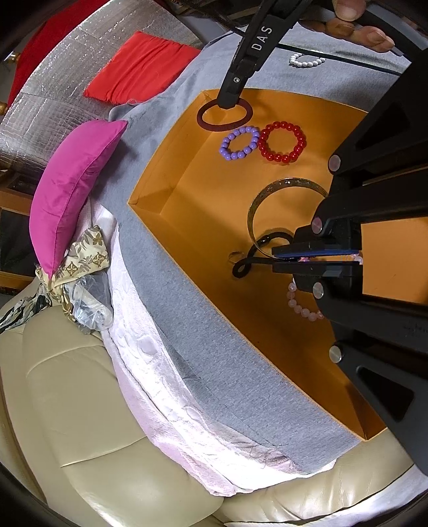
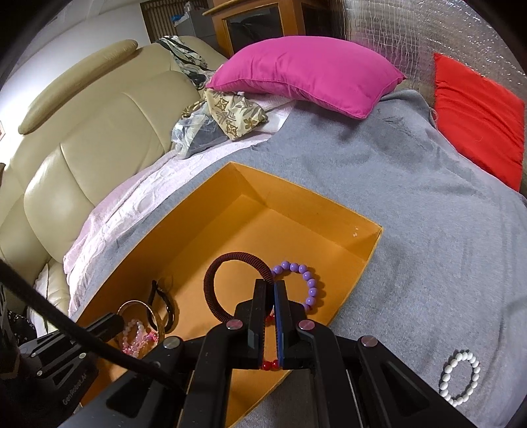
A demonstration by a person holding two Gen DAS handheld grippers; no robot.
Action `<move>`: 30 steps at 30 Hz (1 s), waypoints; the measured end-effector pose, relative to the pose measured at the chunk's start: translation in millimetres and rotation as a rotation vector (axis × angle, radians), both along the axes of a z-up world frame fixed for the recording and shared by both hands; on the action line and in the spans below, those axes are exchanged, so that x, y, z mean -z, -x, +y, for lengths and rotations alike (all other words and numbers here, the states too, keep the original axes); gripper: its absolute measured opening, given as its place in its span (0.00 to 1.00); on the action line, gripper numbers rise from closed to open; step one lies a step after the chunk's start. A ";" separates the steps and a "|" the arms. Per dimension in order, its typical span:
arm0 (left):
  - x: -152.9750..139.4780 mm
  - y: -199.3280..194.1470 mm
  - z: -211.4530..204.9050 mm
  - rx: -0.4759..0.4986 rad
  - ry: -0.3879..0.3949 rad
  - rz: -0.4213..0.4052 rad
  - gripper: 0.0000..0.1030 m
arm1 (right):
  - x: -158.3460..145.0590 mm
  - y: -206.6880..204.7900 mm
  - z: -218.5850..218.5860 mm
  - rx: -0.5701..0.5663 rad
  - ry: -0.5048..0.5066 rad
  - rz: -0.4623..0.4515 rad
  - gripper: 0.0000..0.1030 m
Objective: Organize jewelry
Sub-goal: 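Lower the maroon bracelet and silver bangle into the orange box with both tools, then open both tools to release the maroon bracelet and silver bangle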
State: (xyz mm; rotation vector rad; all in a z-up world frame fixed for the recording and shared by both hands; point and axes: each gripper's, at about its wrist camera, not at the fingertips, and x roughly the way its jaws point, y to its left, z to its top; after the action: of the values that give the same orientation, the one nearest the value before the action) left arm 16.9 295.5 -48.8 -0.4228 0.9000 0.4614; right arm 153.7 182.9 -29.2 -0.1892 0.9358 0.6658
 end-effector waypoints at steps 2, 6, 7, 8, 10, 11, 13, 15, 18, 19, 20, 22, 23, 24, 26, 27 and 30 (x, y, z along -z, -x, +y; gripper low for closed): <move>-1.2 0.6 -1.6 0.003 -0.006 -0.002 0.02 | -0.2 -1.3 0.8 0.000 0.002 -0.001 0.05; -1.5 -2.6 -2.2 0.006 -0.004 0.001 0.02 | 2.3 -5.0 4.0 0.001 0.011 0.005 0.05; -1.8 -3.8 -2.4 0.007 -0.005 0.001 0.02 | 3.1 -5.7 5.3 0.000 0.014 0.007 0.05; -2.4 -6.7 -2.2 0.009 -0.008 0.001 0.02 | 3.8 -6.4 6.6 -0.002 0.019 0.008 0.05; -3.2 -11.3 -1.8 0.009 -0.013 0.003 0.02 | 5.9 -8.5 9.8 -0.005 0.025 0.015 0.05; -3.4 -13.5 -1.4 0.011 -0.012 0.005 0.02 | 7.0 -9.3 11.0 -0.006 0.028 0.018 0.05; -3.5 -16.5 -2.0 0.017 -0.020 0.008 0.02 | 9.5 -10.7 14.1 -0.010 0.034 0.025 0.05; -3.4 -16.4 -1.8 0.018 -0.019 0.007 0.02 | 11.3 -11.6 17.4 -0.014 0.041 0.026 0.05; -2.0 -16.1 -2.5 0.019 -0.020 0.010 0.02 | 11.6 -12.8 20.3 -0.017 0.041 0.026 0.05; -1.3 -16.2 -3.1 0.020 -0.020 0.012 0.02 | 11.8 -12.9 20.5 -0.018 0.042 0.026 0.05; -0.7 -16.5 -3.9 0.019 -0.020 0.013 0.02 | 12.1 -13.0 21.0 -0.018 0.043 0.027 0.05; 0.8 -17.2 -5.2 0.021 -0.020 0.015 0.02 | 12.7 -13.4 20.6 -0.015 0.043 0.029 0.05; 1.8 -17.6 -5.8 0.021 -0.020 0.017 0.02 | 12.9 -13.8 20.2 -0.013 0.045 0.030 0.05; 2.8 -17.9 -6.2 0.021 -0.021 0.019 0.02 | 13.5 -14.9 19.9 -0.010 0.047 0.032 0.05; 3.8 -17.5 -6.5 0.019 -0.021 0.021 0.02 | 14.8 -16.2 19.8 -0.008 0.049 0.035 0.05; 3.9 -17.4 -6.4 0.019 -0.022 0.021 0.02 | 15.5 -16.5 19.7 -0.006 0.050 0.035 0.05; 3.4 -18.0 -6.1 0.019 -0.023 0.020 0.02 | 16.8 -16.7 19.8 -0.007 0.052 0.036 0.05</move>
State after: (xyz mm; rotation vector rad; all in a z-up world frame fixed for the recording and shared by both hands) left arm 34.9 289.4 -52.1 -0.3893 0.9169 0.4587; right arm 170.3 202.7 -46.0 -0.2275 0.9884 0.6533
